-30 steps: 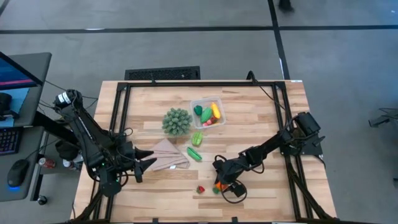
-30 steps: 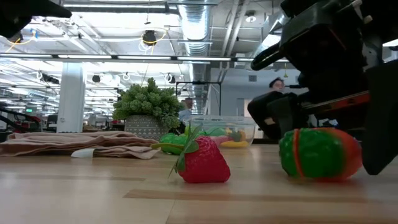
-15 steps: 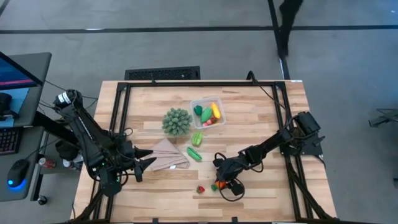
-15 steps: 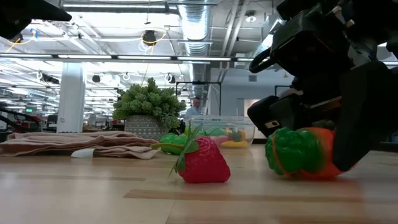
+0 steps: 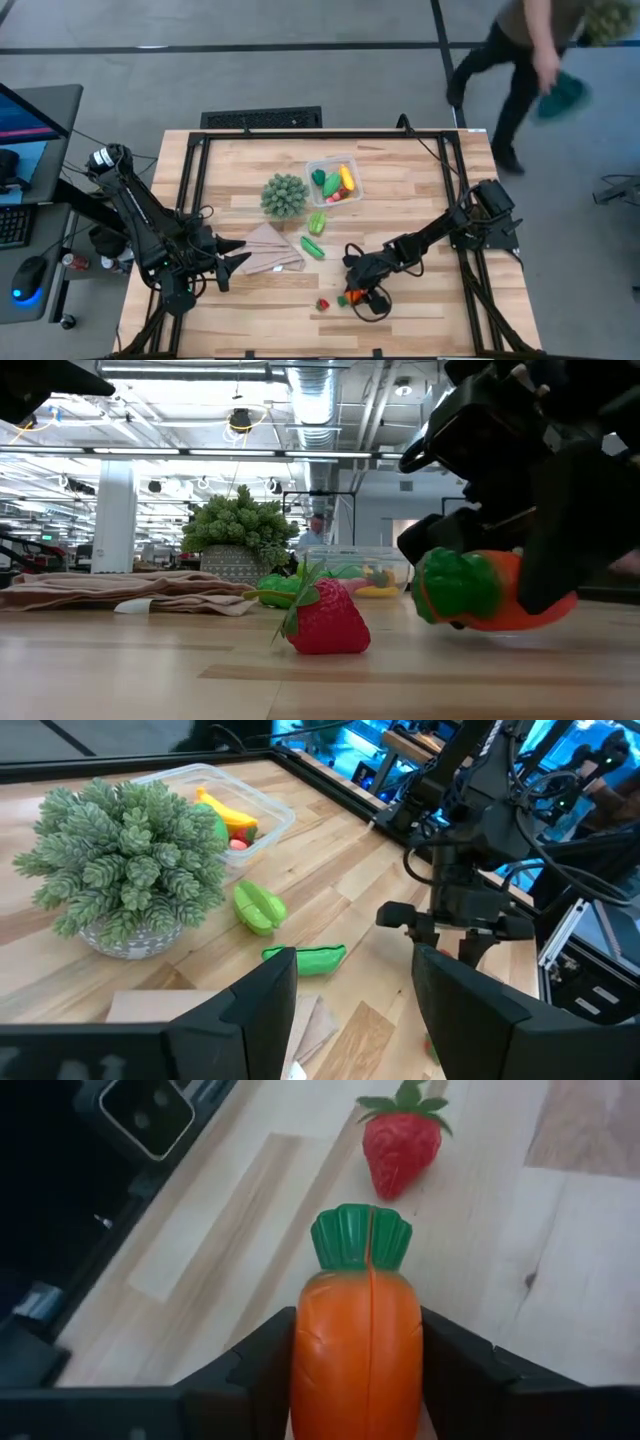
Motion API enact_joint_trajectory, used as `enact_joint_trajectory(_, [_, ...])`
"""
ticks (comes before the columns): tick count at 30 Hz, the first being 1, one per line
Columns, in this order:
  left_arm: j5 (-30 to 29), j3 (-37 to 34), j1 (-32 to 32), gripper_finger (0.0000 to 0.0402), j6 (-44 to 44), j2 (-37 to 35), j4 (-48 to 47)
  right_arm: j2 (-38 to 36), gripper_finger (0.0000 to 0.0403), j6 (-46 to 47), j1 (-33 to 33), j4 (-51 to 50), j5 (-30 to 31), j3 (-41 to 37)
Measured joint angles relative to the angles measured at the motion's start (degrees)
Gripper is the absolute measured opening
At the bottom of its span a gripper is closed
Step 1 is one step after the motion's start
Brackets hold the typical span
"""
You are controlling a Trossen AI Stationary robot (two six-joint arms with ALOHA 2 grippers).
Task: Pick and placing Produce into tupperware
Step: Put the carrot into the transparent bin
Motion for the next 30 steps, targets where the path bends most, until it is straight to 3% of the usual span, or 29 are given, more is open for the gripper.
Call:
enact_joint_trajectory(11, [1.41,0.0,0.0,0.019,-0.11,0.0,0.02,-3.3,0.0177,2.8,-3.23,0.91,0.0,0.0])
enact_joint_trajectory(30, [1.46,0.0,0.0,0.019,2.8,0.0,-0.22,-24.8,0.0179,2.75,-19.67,0.97,0.26,0.04])
